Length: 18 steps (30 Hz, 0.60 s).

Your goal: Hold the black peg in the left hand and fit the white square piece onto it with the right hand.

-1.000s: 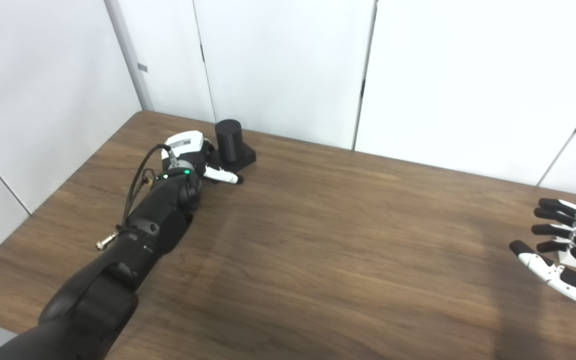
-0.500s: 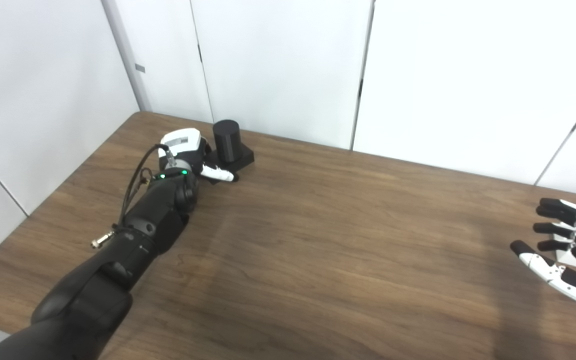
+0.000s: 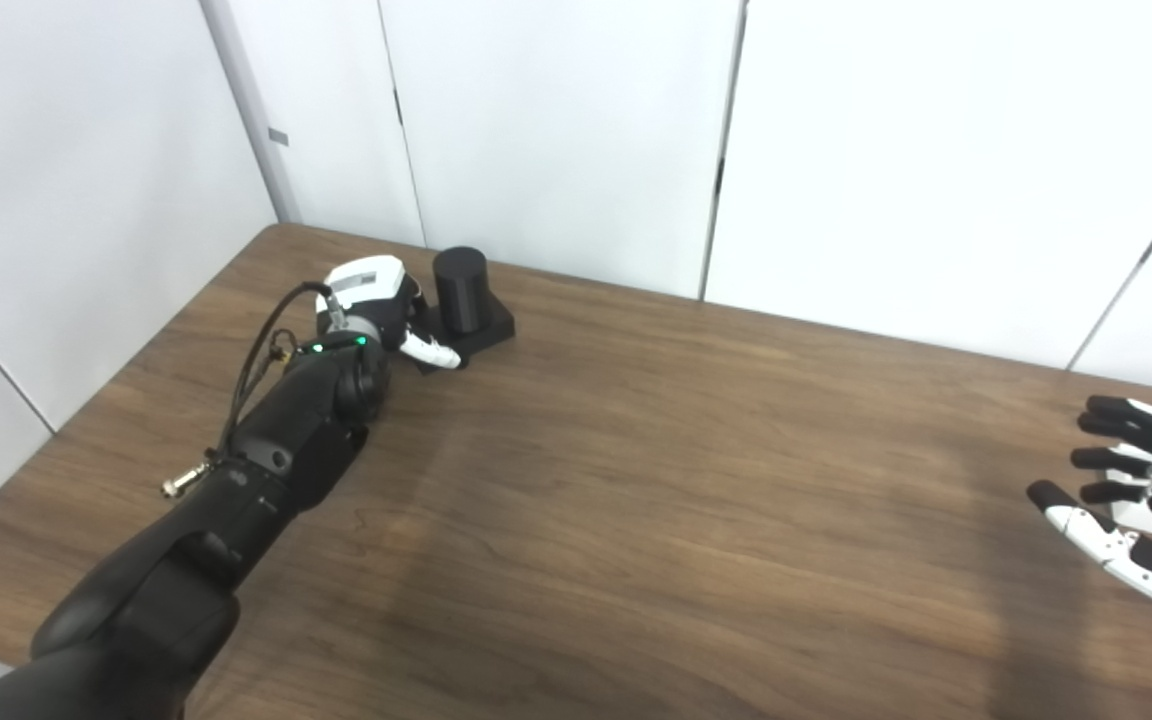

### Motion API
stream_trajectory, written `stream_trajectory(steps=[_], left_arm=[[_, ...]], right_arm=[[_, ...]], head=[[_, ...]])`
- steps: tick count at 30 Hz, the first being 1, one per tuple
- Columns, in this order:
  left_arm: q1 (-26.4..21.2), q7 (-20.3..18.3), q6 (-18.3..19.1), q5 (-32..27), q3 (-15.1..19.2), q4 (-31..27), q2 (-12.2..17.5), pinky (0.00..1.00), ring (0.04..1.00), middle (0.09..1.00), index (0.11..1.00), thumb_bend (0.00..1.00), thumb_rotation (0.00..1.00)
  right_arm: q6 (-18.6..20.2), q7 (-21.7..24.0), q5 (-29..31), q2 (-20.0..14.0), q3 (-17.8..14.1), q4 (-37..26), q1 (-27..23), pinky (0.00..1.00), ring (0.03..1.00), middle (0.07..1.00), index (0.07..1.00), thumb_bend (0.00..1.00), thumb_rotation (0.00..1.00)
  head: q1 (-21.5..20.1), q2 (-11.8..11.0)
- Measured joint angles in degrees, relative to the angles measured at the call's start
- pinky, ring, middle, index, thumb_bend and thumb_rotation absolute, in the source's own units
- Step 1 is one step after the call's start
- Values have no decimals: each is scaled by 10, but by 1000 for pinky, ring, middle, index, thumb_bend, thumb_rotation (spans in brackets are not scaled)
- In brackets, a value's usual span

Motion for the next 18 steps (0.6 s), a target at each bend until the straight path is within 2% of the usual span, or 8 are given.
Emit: stream_trajectory(steps=[4,7,18], left_arm=[[8,7,-25,-6,1,-6,0,870,927,878,483,524,58],[12,14,-35,0,-13,-17,0,913,942,890,484,525,60],[59,14,-70,2,-42,-122,0,960,964,906,481,524,54]], right_arm=[[0,0,0,0,0,0,0,507,638,724,714,432,0],[0,0,0,0,0,0,0,510,639,728,710,434,0],[0,-1,-1,0,1,0,-2,488,626,719,704,441,0]], head=[[0,1],[-1,1],[-7,3]])
